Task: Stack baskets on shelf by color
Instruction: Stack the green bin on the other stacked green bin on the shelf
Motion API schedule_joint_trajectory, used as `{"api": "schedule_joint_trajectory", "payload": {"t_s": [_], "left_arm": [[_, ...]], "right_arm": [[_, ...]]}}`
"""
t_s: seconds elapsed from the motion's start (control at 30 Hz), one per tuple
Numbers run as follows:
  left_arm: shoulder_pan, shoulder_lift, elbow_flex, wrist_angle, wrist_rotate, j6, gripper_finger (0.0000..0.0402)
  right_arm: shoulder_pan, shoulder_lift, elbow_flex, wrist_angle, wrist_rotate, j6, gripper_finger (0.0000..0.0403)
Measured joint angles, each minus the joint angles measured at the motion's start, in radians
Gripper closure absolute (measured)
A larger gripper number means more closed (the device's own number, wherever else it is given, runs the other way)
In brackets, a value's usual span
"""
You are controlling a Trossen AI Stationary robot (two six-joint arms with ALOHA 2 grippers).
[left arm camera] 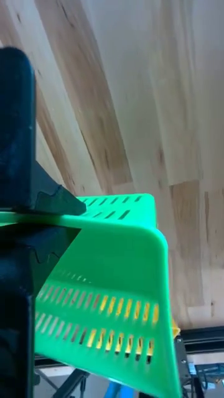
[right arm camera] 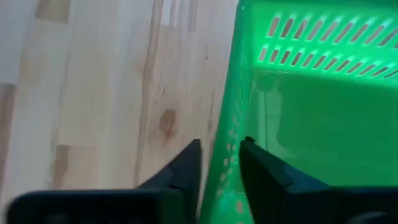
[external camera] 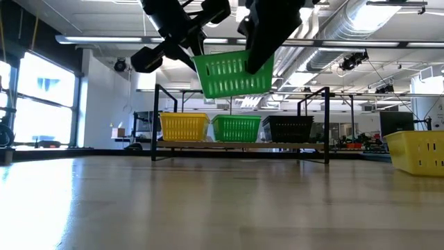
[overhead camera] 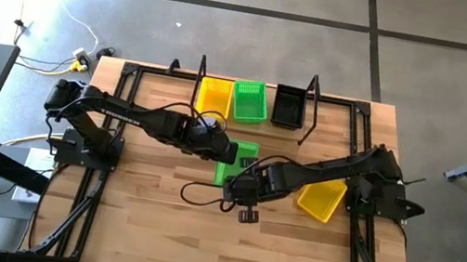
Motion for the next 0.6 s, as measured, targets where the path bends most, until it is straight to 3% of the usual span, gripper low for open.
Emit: {"api": "schedule_joint_trajectory", "payload": {"t_s": [0.17, 0.43, 0.6], "left_arm": [[0.004, 0.0, -0.001, -0.009, 0.004, 0.034, 0.0397], [0.019, 0.001, -0.001, -0.004, 0.048, 0.134, 0.0363], [0.052, 0.0, -0.001, 0.005, 0.144, 0.206, 0.0325]], "right_arm": [[-0.01, 0.0, 0.0, -0.004, -0.004, 0.036, 0.039], [-0.023, 0.0, 0.0, -0.008, 0.006, 0.063, 0.0399], [-0.025, 0.0, 0.0, -0.021, -0.004, 0.118, 0.0402]]}}
